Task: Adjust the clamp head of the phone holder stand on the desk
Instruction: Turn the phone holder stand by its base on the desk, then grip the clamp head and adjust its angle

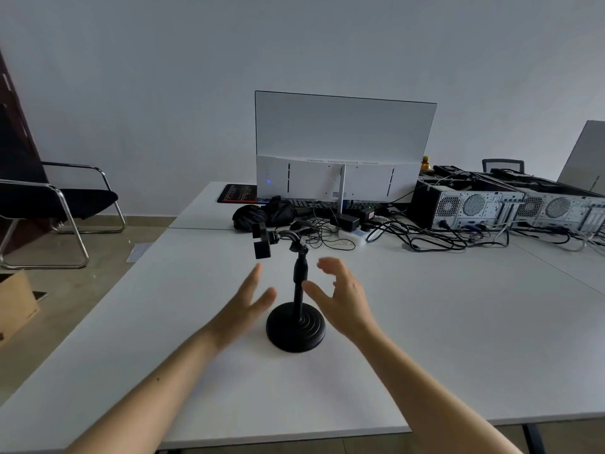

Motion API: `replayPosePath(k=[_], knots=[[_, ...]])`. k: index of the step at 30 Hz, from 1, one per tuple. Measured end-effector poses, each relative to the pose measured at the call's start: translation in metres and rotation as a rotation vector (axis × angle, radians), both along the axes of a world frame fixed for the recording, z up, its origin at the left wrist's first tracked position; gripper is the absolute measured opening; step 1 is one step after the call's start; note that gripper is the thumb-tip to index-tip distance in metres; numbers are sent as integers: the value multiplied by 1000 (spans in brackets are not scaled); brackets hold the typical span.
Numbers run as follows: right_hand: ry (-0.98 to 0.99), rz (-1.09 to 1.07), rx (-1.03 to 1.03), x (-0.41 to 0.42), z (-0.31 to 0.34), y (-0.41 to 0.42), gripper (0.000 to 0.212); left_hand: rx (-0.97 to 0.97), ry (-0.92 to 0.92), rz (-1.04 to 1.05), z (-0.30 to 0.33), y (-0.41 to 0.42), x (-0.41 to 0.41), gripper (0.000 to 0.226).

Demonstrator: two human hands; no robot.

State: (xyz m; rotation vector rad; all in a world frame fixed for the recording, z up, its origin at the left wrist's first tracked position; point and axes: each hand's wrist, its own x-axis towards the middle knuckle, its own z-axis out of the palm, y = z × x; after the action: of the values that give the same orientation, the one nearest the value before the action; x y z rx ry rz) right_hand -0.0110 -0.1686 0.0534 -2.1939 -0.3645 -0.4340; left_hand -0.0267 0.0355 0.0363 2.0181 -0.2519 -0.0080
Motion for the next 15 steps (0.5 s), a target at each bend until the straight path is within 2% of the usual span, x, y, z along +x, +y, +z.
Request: replayPosePath(k=[4, 7, 10, 13, 15], knots=[[-44, 69, 115, 12, 33, 10, 51, -350, -94, 26, 39, 9, -8, 135], [-75, 89, 155, 18, 43, 17, 38, -431, -132, 53, 57, 12, -10, 140], [-87, 137, 167, 20, 47, 20, 26, -440, -179, 42, 67, 15, -9, 126], [-121, 169, 162, 20, 54, 22, 25, -403, -190, -16, 72, 18, -7, 97], [-153, 189, 125, 21, 60, 24, 26, -395, -193, -40, 74, 20, -7, 85]])
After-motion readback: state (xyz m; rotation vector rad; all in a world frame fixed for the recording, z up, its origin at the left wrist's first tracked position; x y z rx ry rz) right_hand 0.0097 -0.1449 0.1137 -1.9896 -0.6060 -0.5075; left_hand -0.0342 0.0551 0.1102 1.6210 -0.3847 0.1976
